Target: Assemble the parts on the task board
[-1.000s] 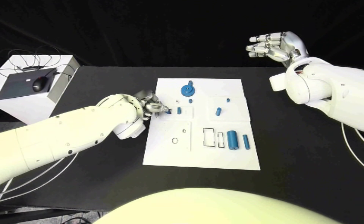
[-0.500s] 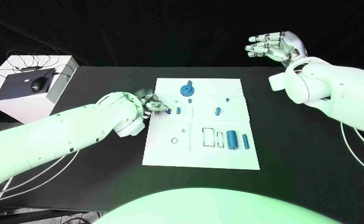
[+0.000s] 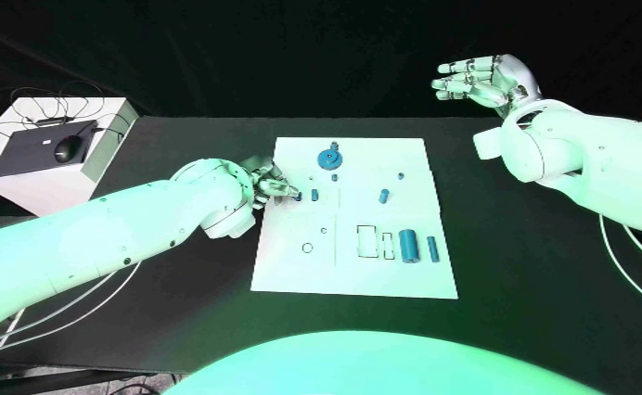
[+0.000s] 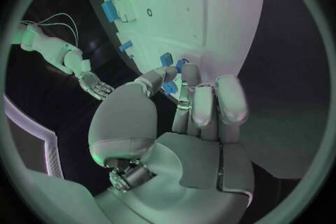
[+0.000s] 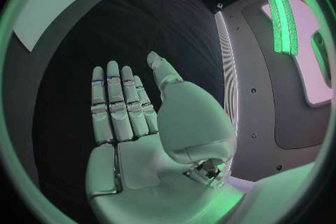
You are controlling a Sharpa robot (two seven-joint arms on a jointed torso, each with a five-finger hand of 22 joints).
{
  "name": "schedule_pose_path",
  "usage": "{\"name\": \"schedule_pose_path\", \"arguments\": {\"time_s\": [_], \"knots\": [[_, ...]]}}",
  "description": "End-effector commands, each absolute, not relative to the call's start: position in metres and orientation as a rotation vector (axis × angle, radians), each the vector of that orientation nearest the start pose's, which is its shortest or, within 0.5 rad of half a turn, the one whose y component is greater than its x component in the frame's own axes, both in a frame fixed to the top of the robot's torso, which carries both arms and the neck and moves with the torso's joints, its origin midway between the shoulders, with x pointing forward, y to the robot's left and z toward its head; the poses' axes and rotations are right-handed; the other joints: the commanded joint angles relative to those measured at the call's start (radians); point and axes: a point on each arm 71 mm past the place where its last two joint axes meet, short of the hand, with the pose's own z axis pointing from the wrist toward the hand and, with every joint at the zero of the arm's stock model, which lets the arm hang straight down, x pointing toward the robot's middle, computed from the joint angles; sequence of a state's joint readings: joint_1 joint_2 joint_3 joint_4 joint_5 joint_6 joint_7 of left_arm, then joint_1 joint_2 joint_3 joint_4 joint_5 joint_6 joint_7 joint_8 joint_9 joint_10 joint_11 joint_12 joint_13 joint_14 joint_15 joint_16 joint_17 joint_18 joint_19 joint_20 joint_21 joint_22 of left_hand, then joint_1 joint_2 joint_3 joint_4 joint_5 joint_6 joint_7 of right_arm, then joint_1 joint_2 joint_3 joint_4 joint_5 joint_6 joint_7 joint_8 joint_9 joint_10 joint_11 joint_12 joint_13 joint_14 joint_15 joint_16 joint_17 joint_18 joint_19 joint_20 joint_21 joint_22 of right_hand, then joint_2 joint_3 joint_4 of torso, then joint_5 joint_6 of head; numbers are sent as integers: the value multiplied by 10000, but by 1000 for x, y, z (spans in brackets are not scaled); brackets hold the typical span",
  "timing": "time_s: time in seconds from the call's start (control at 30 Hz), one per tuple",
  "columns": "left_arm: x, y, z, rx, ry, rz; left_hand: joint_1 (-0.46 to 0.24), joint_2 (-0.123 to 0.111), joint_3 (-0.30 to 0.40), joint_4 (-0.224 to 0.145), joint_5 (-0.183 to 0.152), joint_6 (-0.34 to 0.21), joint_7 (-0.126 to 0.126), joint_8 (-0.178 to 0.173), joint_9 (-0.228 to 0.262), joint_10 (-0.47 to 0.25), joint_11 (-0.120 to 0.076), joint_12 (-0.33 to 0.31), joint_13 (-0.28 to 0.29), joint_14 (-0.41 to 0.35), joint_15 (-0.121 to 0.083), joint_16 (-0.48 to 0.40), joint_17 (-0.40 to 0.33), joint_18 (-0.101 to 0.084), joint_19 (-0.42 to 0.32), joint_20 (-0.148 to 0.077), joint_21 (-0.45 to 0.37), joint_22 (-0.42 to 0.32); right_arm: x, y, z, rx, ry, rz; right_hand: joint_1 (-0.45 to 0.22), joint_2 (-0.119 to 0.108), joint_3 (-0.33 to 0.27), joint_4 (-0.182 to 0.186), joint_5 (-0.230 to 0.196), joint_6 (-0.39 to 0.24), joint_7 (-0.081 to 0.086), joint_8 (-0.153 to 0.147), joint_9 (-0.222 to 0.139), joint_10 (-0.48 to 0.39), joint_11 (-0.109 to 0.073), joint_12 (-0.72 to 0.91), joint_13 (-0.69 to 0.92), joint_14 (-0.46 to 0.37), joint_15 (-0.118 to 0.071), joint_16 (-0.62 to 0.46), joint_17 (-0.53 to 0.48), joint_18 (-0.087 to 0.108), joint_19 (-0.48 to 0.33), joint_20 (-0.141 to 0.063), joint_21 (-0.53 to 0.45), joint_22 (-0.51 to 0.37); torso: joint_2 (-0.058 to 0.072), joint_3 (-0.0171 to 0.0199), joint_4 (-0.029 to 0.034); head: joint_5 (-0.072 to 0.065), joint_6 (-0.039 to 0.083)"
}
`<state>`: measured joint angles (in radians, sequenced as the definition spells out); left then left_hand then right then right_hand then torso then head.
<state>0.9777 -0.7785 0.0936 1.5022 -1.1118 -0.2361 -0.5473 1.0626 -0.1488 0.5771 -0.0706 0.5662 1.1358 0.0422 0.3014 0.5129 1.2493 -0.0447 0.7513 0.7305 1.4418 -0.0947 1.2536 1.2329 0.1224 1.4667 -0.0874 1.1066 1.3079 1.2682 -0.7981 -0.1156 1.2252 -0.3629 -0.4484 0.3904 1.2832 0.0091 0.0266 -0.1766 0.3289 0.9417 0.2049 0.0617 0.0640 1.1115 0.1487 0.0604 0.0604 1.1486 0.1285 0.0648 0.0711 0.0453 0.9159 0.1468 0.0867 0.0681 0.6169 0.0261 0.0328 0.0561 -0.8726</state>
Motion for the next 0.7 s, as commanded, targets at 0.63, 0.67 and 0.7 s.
{"name": "schedule_pose_path", "arguments": {"time_s": [0.63, 0.67, 0.7], "knots": [[464, 198, -269, -4750, 21295, -4631, 249, 63, 1084, -1056, 129, 170, -66, -91, -1, 22, -104, -80, 29, -7, -59, 51, 7, -226, 163, -85, 79, 1292, 541, -283, -175, 7365, 13462, 10957, 3, 1, 16, 30, 36, 8, 18, 6, 1, -40, -1, 15, -13, -78, 2, -27, -10, -106, -71, -14, -15, 4, 6, -6, -1, -5, 0], [465, 198, -268, -4723, 21269, -4645, 250, 52, 1090, -1056, 140, 187, -72, -95, -2, 35, -107, -76, 36, -2, -60, 66, 19, -235, 168, -92, 103, 1300, 541, -283, -175, 7364, 13463, 10958, 3, 1, 16, 30, 36, 8, 18, 6, 1, -40, -1, 15, -13, -78, 2, -27, -10, -106, -71, -14, -15, 4, 3, -3, 5, -4, 0], [466, 198, -266, -4695, 21250, -4660, 250, 52, 1090, -1056, 140, 187, -72, -95, -2, 35, -107, -76, 36, -2, -60, 66, 19, -235, 168, -92, 103, 1300, 541, -283, -175, 7364, 13464, 10958, 3, 1, 16, 30, 36, 8, 18, 6, 1, -40, -1, 15, -13, -78, 2, -27, -10, -106, -71, -14, -15, 4, 3, -2, 8, -5, 0]]}}
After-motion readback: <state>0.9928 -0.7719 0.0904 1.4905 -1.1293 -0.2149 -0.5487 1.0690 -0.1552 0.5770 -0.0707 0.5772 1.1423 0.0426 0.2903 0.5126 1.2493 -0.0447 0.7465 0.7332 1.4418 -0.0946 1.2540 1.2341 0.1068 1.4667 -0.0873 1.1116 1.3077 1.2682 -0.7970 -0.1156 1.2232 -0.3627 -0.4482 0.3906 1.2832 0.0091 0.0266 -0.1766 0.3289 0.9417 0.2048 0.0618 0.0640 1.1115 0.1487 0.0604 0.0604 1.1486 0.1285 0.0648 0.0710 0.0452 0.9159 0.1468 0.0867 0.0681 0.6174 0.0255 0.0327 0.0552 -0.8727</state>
